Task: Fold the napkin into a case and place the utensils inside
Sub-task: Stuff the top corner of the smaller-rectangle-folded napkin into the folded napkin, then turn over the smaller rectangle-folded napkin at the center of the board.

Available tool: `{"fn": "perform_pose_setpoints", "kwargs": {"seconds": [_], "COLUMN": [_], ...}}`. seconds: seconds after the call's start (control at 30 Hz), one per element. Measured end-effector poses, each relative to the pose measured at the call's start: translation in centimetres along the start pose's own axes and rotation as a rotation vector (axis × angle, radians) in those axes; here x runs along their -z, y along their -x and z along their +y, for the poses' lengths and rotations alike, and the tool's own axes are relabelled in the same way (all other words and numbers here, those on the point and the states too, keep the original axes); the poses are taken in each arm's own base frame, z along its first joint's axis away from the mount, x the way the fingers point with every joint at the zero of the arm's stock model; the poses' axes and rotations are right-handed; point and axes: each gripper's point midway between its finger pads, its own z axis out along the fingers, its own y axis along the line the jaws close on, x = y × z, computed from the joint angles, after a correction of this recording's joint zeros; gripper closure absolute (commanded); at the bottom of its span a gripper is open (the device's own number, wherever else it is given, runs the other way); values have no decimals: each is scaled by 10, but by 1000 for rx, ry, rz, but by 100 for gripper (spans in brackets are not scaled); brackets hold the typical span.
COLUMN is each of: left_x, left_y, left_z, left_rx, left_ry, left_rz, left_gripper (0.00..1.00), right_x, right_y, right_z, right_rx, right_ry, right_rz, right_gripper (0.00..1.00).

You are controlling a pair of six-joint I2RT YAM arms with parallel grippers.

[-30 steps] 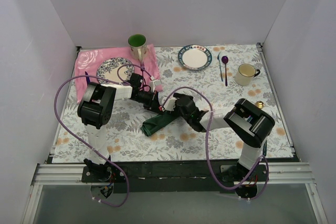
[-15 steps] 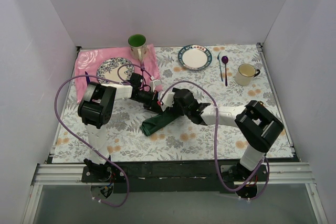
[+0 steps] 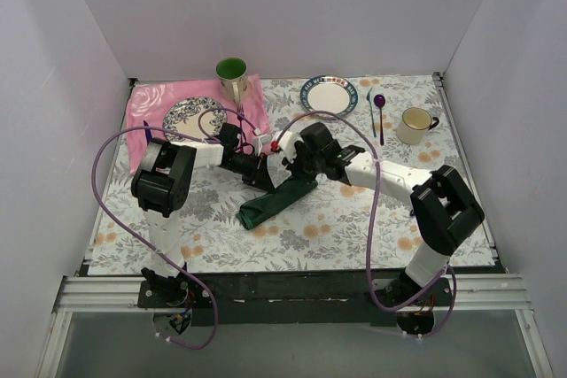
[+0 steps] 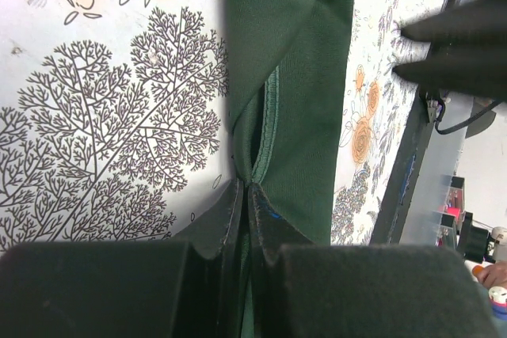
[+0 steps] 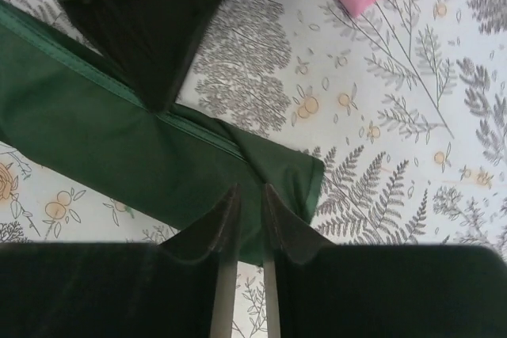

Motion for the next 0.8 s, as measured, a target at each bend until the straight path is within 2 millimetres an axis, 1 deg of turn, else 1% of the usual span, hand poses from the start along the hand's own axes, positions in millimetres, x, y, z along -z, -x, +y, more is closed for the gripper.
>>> {"fn": "perform_pose_setpoints", "kwargs": {"seconds": [0.07,0.2,0.3,0.4,0.6,0.7,0.8], "left_x": [1,4,10,18,32,38,45], "left_y": [0,1,3,7,16,26,37], "left_z": [0,1,3,7,11,5,-8], "left_rx": [-1,-11,-40,-88,-184,-259,-349], "left_ry": [3,37,91,157,269,333,392], "left_rz": [0,3,2,-3,-13,-29,-59], "left_gripper": [100,100,100,100,100,100,100], "right_x": [3,15,27,39,52,55,56], "right_y": [-5,-19,-23,-20,-13,-15,-19], "right_z": [-9,-34,-54,-64,-72,-74,-75], "right_rx": [-120,-357,-476,-525,-548,-554,-564], "right_ry": [39,74,62,50,37,31,28], "right_rz": [-16,-46,-78,-109,-144,-143,-133], "right_gripper": [71,70,70,70,69,69,69]}}
